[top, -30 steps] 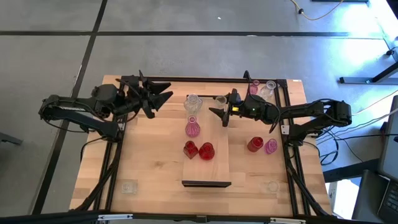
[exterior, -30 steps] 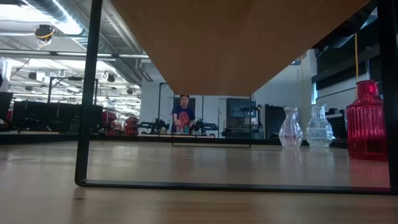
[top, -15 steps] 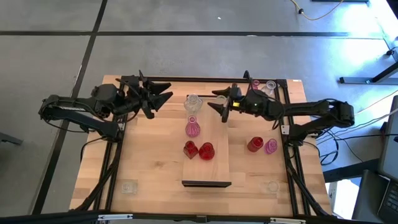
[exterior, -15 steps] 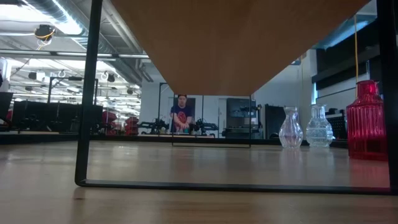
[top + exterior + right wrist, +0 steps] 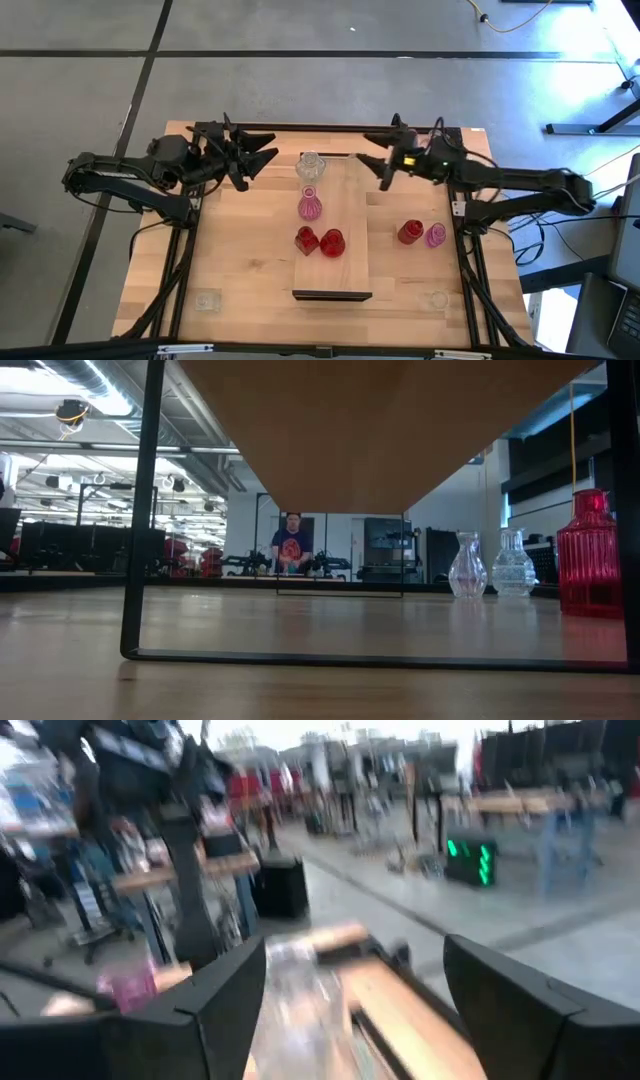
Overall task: Sort vases onto shelf
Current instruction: Put the transparent vase on the shelf aligned with the other transparent vase
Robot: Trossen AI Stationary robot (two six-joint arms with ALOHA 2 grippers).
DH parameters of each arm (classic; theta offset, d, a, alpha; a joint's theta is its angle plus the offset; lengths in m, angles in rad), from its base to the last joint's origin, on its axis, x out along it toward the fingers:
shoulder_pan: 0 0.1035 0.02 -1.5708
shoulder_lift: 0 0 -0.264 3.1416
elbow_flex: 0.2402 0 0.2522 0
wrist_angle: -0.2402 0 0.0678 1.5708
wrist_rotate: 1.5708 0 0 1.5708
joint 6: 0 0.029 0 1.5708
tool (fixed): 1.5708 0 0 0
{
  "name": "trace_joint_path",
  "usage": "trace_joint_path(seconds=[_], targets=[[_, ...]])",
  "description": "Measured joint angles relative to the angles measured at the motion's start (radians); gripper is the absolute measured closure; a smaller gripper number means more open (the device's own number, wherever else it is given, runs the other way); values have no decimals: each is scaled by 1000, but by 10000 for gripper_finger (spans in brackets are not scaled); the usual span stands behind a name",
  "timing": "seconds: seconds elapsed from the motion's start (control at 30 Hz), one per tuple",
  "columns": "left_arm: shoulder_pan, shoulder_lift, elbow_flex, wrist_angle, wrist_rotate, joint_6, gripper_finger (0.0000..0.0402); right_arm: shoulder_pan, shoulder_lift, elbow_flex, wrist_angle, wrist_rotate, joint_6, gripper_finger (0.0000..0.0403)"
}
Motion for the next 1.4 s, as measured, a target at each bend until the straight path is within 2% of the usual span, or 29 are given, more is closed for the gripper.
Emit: trace_joint_path(seconds=[0.2, 0.3, 0.6, 0.73, 1.0, 1.4], targets=[[0, 0, 0, 0, 0, 0, 127, 0, -145, 0, -439, 26, 26, 184], [0, 0, 0, -7, 0, 3, 127, 0, -155, -10, -538, -6, 57, 229], [2, 0, 0, -23, -1, -2, 127, 0, -76, -71, -462, -18, 147, 347], [2, 0, 0, -23, -1, -5, 127, 0, -28, -71, -448, -70, 153, 391], [1, 0, 0, -23, -1, -5, 127, 1, 22, -71, -430, -100, 160, 399], [1, 0, 0, -24, -2, -5, 127, 1, 93, -71, -300, -123, 174, 402]])
